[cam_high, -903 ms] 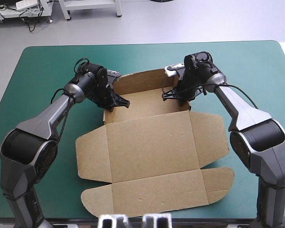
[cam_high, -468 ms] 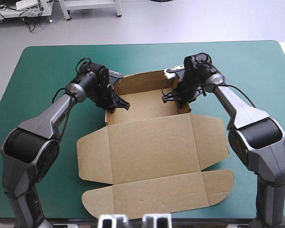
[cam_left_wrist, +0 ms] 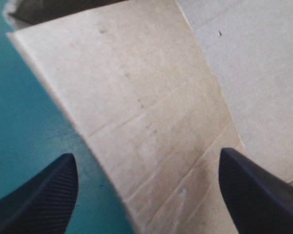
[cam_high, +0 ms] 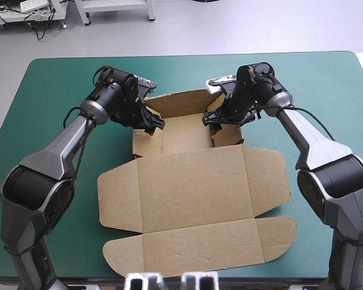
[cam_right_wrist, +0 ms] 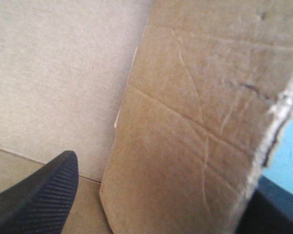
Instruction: Fold the box
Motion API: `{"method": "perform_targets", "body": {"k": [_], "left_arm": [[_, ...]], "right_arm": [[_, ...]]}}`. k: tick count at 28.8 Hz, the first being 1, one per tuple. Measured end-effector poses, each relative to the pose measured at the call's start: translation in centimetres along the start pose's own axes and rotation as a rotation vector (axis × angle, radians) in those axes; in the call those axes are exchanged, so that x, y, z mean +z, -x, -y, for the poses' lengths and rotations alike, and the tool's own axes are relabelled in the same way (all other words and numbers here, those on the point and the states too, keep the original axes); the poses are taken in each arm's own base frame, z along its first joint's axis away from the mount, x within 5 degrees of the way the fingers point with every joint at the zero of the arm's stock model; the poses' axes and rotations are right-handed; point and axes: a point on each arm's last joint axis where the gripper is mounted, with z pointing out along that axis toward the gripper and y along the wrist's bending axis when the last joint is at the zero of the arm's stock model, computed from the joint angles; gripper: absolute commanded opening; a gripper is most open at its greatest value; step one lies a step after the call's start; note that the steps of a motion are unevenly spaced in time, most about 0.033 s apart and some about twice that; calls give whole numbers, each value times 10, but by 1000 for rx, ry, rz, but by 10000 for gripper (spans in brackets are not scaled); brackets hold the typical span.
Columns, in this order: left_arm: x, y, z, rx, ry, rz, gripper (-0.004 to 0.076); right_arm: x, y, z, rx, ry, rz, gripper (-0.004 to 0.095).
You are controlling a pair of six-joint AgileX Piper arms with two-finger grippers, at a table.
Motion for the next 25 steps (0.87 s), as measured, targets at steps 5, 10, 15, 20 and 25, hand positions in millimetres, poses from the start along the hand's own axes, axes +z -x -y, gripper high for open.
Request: {"method": "perform_targets", "body": {"k": [5,10,15,20,25], "left_arm": [[-32,-5,-5,7,34,71,573],[-76,-16,-10,23,68,168,557],[-137,-42,-13,28,70,306,452],[-190,-92,-15,50,56,424,247],[-196,-156,-16,99,65,415,17]], "right_arm": [[-37,-4,-4,-34,-12,78,733],[-73,-11,-9,-85,-15,155,733],[-110,-22,-15,-141,-22,233,733],[-129,-28,-15,-176,-56,271,733],[-127,-28,-13,-183,-80,266,733]]}}
